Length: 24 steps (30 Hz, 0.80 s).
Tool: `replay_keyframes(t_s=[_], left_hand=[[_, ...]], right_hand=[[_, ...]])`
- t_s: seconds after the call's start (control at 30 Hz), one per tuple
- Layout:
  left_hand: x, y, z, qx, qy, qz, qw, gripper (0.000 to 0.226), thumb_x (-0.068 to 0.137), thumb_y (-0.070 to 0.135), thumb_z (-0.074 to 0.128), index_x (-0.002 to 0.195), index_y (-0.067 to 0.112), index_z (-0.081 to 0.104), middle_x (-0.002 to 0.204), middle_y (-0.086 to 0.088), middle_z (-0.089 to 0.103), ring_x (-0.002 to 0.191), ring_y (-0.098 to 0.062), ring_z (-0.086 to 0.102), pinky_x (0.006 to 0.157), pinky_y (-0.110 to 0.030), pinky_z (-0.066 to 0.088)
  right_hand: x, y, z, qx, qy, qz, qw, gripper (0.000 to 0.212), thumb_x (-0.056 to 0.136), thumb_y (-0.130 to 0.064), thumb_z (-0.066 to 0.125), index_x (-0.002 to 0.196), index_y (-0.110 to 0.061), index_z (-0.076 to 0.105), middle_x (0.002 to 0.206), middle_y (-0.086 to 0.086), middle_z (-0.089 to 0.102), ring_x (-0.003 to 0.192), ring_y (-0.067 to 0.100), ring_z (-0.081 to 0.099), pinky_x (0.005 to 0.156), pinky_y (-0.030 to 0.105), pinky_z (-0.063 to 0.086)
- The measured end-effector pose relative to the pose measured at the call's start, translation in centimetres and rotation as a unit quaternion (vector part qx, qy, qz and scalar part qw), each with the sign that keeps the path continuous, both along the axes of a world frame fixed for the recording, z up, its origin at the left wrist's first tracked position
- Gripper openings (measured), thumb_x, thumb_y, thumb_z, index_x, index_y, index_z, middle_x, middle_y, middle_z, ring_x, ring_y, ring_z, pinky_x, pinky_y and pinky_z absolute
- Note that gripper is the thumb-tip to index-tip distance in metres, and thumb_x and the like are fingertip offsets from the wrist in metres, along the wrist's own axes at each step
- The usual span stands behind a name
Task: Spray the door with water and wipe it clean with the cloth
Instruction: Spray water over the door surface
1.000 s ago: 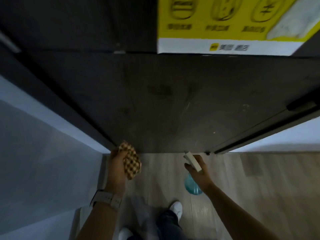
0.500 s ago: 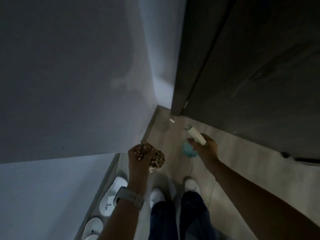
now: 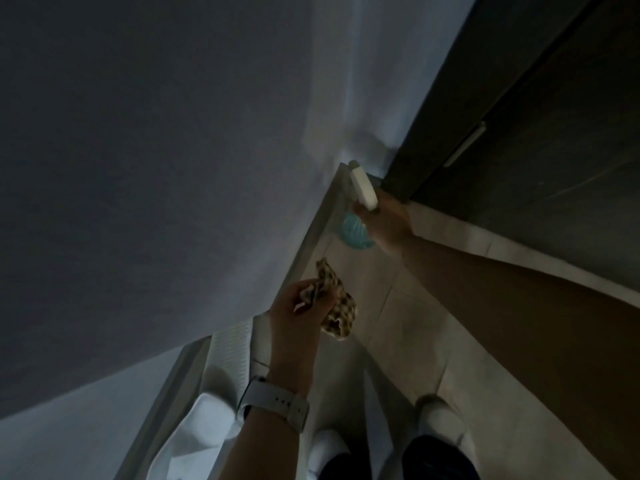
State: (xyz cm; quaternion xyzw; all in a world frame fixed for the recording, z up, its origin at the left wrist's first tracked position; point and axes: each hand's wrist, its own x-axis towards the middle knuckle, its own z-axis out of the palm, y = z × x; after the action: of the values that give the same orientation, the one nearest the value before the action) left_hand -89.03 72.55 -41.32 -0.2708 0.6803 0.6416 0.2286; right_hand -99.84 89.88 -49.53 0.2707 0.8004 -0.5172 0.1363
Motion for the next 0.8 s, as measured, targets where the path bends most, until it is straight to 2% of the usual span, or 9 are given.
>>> replay_keyframes(t_s=[0.13,0.23,0.3,0.4,0.5,0.57,0.6,0.7,0.8], left_hand=[[-0.3,-0.2,-1.1,0.022,0.004,-0.005,1.0,0.011,0.089,-0.001,0.064,0.089,0.009,0.068,0.074,0.0,0.075,0.068,-0.01,0.07,0.06,-0.018,0.054],[-0.5,-0.6,-0.9,0.025,0.001,-0.016,1.0,0.009,0.09,0.005,0.065,0.096,0.001,0.07,0.085,-0.014,0.075,0.081,-0.026,0.072,0.074,-0.032,0.06],[-0.6,-0.4,0.3,0.029,-0.013,-0.025,0.999,0.016,0.09,0.008,0.066,0.101,-0.004,0.07,0.092,-0.021,0.073,0.09,-0.037,0.07,0.086,-0.045,0.058],[-0.5,0.3,4.3,0.034,-0.023,-0.013,0.999,0.012,0.091,0.005,0.063,0.098,0.004,0.073,0.092,-0.015,0.075,0.091,-0.028,0.072,0.085,-0.04,0.056],[-0.5,1.3,11.4,0.073,0.001,-0.015,0.997,0.025,0.097,0.0,0.049,0.093,0.006,0.074,0.086,-0.008,0.074,0.079,-0.008,0.071,0.075,-0.025,0.054],[-0.7,2.3,17.2,0.124,-0.006,0.005,0.992,0.033,0.091,-0.001,0.053,0.077,0.011,0.08,0.081,-0.007,0.075,0.079,-0.013,0.071,0.073,-0.027,0.057],[-1.0,3.1,20.7,0.155,-0.007,0.004,0.988,0.023,0.083,0.001,0.061,0.075,0.011,0.08,0.083,-0.009,0.075,0.084,-0.019,0.071,0.077,-0.031,0.057],[-1.6,6.1,31.2,0.183,0.021,-0.044,0.982,0.02,0.084,0.005,0.064,0.101,0.0,0.073,0.103,-0.024,0.071,0.101,-0.033,0.067,0.091,-0.041,0.054],[-1.8,9.7,41.3,0.17,0.088,-0.078,0.978,0.021,0.092,-0.007,0.051,0.106,0.0,0.065,0.093,-0.013,0.073,0.088,-0.025,0.07,0.072,-0.031,0.059]], right_hand=[[-3.8,0.2,-0.7,0.01,0.037,0.011,0.999,0.024,0.094,-0.029,0.063,0.111,-0.014,0.058,0.099,0.006,0.061,0.095,0.023,0.062,0.086,0.039,0.053],[-5.4,0.7,-0.4,-0.02,0.02,-0.019,0.999,0.028,0.092,-0.025,0.066,0.115,-0.013,0.053,0.111,0.011,0.061,0.105,0.03,0.063,0.094,0.047,0.053],[-4.9,1.0,0.9,-0.027,-0.012,-0.019,0.999,0.044,0.089,-0.013,0.068,0.127,-0.009,0.046,0.124,0.016,0.057,0.115,0.031,0.058,0.096,0.034,0.049],[-1.6,2.1,5.2,-0.052,-0.032,-0.034,0.998,0.059,0.087,0.001,0.065,0.139,-0.008,0.039,0.134,0.015,0.052,0.121,0.028,0.054,0.08,0.02,0.046],[3.6,3.2,13.4,-0.095,-0.014,-0.082,0.992,0.036,0.094,-0.007,0.058,0.129,-0.012,0.053,0.126,0.011,0.059,0.115,0.025,0.059,0.086,0.03,0.053],[7.3,4.0,20.6,-0.133,-0.011,-0.121,0.984,0.027,0.098,-0.016,0.054,0.124,-0.019,0.054,0.119,0.011,0.061,0.11,0.027,0.061,0.09,0.039,0.054],[9.1,4.2,24.8,-0.161,-0.015,-0.139,0.977,0.025,0.099,-0.021,0.052,0.124,-0.021,0.053,0.117,0.01,0.061,0.108,0.027,0.062,0.086,0.038,0.054],[12.7,5.0,38.4,-0.273,-0.037,-0.197,0.941,0.033,0.097,-0.037,0.05,0.122,-0.019,0.059,0.114,0.005,0.067,0.1,0.019,0.067,0.079,0.035,0.056],[13.5,6.6,50.0,-0.296,0.033,-0.245,0.923,0.034,0.09,-0.047,0.053,0.104,-0.02,0.068,0.091,0.0,0.075,0.079,0.011,0.072,0.062,0.026,0.056]])
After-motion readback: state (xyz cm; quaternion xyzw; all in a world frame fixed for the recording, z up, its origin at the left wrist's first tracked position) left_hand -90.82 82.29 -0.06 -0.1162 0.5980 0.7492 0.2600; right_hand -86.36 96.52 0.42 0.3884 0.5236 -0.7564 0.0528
